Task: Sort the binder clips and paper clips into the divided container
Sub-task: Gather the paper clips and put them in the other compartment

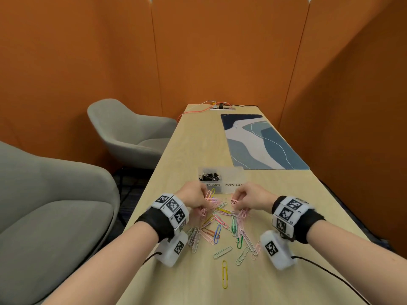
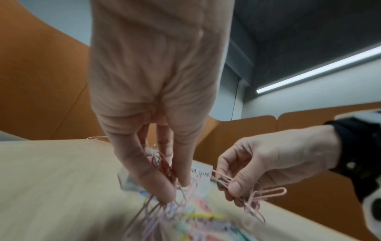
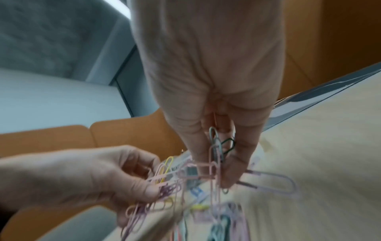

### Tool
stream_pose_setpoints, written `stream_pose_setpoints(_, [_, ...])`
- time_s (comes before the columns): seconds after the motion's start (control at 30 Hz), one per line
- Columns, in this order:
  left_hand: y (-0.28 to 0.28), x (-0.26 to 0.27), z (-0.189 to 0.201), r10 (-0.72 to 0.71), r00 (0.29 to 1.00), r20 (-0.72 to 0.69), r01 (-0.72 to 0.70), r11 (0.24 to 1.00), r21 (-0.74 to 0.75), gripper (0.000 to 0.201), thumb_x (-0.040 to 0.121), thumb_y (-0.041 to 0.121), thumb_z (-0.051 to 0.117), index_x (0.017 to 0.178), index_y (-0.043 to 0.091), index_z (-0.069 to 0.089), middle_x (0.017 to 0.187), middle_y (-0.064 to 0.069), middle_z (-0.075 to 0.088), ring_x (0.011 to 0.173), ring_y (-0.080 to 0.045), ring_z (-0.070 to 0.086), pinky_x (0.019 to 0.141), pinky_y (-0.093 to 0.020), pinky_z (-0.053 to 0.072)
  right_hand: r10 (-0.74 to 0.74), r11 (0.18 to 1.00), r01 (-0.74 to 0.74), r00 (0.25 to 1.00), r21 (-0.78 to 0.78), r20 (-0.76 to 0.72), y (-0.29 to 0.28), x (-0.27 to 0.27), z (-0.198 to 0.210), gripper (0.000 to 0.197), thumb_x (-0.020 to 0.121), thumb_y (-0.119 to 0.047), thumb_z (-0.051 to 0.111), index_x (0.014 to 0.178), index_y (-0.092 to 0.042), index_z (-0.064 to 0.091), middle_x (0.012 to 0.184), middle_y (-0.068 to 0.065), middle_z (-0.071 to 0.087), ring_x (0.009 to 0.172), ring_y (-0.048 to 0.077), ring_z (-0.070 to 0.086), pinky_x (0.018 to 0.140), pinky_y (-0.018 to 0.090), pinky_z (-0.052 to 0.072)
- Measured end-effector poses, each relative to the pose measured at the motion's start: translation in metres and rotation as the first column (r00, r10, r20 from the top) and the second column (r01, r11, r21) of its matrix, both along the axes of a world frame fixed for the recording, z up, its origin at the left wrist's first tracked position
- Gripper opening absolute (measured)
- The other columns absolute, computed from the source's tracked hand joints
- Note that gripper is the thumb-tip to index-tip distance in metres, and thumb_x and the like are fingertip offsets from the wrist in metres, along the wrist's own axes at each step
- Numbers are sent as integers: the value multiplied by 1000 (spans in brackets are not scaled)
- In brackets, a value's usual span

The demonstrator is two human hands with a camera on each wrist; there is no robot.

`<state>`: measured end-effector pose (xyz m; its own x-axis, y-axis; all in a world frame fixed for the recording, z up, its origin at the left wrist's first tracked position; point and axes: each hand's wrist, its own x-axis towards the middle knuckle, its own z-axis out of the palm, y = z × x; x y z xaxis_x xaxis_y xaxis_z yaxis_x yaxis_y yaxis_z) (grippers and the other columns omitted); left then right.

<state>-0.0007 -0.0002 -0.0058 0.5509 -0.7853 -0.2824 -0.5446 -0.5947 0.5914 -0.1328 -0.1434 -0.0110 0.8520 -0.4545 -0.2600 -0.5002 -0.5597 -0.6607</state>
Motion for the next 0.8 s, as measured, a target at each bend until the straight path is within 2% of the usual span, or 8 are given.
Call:
stream_pose_setpoints(0.03, [0, 2, 3, 11, 999, -46, -12, 1000, -26, 28, 78, 9, 76, 74, 14, 49, 63, -4, 61, 45, -10, 60, 52, -23, 51, -18, 998, 16, 1000, 67, 26, -3, -1, 5, 19, 75, 6, 71, 74, -11, 61, 68, 6, 62, 49, 10, 60, 48, 18, 51])
stream_pose_setpoints(0.1, [2, 5, 10, 22, 991, -135, -33, 996, -78, 28, 81, 3, 73, 74, 12, 47, 63, -9, 62, 36, -8, 61, 45, -20, 53, -41, 980, 27, 997, 198, 67, -6, -1, 18, 17, 77, 10, 68, 77, -5, 61, 68, 9, 62, 44, 8, 60, 47, 17, 51])
stream_pose_setpoints(0.23, [2, 10, 21, 10, 974, -227, -49, 985, -165, 30, 81, 0, 72, 74, 10, 45, 66, -13, 61, 34, -7, 61, 39, -14, 49, -113, 941, 59, 983, 334, 145, -18, 10, 45, 15, 79, 14, 63, 76, -1, 60, 71, 13, 59, 58, 18, 59, 49, 20, 53])
stream_pose_setpoints(0.37, [0, 15, 24, -9, 971, -239, -37, 982, -187, 32, 80, 2, 74, 70, 12, 45, 66, -10, 61, 37, -7, 62, 43, -14, 51, -249, 943, 178, 938, 282, 241, -33, 39, 57, 18, 79, 12, 65, 74, -4, 59, 73, 12, 58, 60, 19, 58, 49, 20, 54])
stream_pose_setpoints(0.43, [-1, 15, 23, -18, 972, -236, -27, 982, -187, 31, 80, 4, 75, 70, 12, 46, 66, -9, 61, 38, -6, 62, 46, -14, 53, -298, 942, 235, 913, 237, 278, -40, 55, 53, 20, 78, 11, 65, 71, -6, 58, 72, 11, 58, 59, 19, 58, 53, 21, 57])
stream_pose_setpoints(0.6, [-5, 19, 25, -48, 965, -258, -8, 977, -213, 29, 79, 4, 75, 68, 12, 49, 73, -14, 64, 44, -11, 64, 53, -19, 56, -315, 948, 302, 935, 103, 163, -46, 71, 36, 21, 78, 5, 69, 64, -9, 61, 66, 11, 61, 56, 20, 60, 70, 32, 59])
stream_pose_setpoints(0.7, [-12, 19, 36, -49, 958, -281, -17, 973, -229, 22, 80, 3, 74, 72, 9, 54, 74, -13, 66, 44, -11, 64, 54, -19, 56, -251, 968, 249, 964, 28, 84, -42, 66, 34, 6, 81, -1, 65, 82, -1, 71, 66, 11, 64, 66, 25, 64, 81, 39, 59])
stream_pose_setpoints(0.8, [-28, 19, 47, -32, 951, -308, -48, 967, -250, 24, 80, 1, 74, 76, 9, 51, 72, -13, 66, 39, -8, 63, 47, -16, 54, -265, 962, 272, 952, -30, 150, -43, 56, 40, 27, 87, 2, 47, 100, 4, 70, 82, 14, 63, 74, 28, 62, 85, 39, 57])
